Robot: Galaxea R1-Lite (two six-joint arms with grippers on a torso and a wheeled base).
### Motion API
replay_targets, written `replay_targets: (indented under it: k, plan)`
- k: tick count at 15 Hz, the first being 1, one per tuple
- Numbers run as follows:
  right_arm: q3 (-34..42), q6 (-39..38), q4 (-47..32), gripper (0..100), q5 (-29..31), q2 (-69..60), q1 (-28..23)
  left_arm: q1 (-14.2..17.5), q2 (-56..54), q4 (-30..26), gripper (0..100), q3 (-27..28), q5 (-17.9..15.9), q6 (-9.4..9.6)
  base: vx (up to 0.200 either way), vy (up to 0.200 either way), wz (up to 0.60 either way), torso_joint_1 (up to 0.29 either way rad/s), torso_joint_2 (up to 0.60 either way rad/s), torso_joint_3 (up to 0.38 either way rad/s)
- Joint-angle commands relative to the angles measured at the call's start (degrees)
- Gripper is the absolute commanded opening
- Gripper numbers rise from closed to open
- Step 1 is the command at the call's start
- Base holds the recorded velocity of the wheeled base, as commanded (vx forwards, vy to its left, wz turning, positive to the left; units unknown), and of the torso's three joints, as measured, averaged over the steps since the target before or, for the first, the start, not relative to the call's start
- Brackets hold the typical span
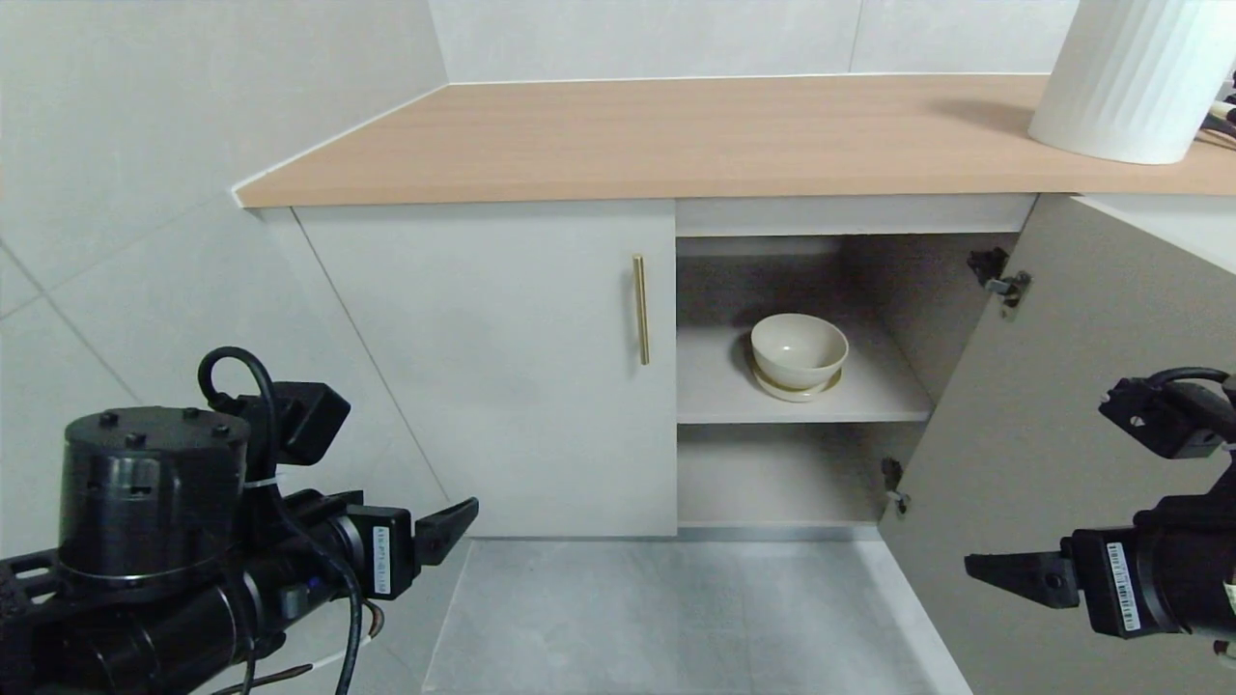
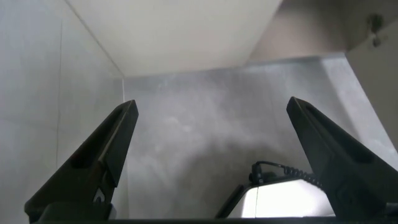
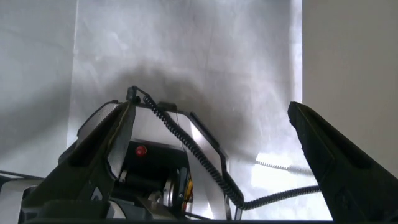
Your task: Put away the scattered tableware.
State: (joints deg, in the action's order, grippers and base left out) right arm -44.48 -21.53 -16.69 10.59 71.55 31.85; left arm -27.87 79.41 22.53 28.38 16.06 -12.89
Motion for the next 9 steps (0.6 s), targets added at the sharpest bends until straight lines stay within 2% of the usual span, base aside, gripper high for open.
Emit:
replay_targets:
  k: [1, 6, 9]
  plan:
    - [0.0, 0.0, 0.0, 100, 0.0, 0.3, 0.1, 0.0, 0.2, 0.1, 100, 0.0, 0.0, -0.03, -0.200, 0.000, 0.00, -0.002, 0.00, 0.002]
    - [0.4, 0.0, 0.0, 100, 0.0, 0.3, 0.1, 0.0, 0.3, 0.0, 100, -0.1, 0.0, -0.03, -0.200, 0.000, 0.00, 0.000, 0.00, 0.003]
    - [0.3, -0.1, 0.2, 100, 0.3, 0.0, 0.1, 0.0, 0.0, 0.0, 100, -0.1, 0.0, 0.05, 0.000, 0.000, 0.00, 0.000, 0.00, 0.000]
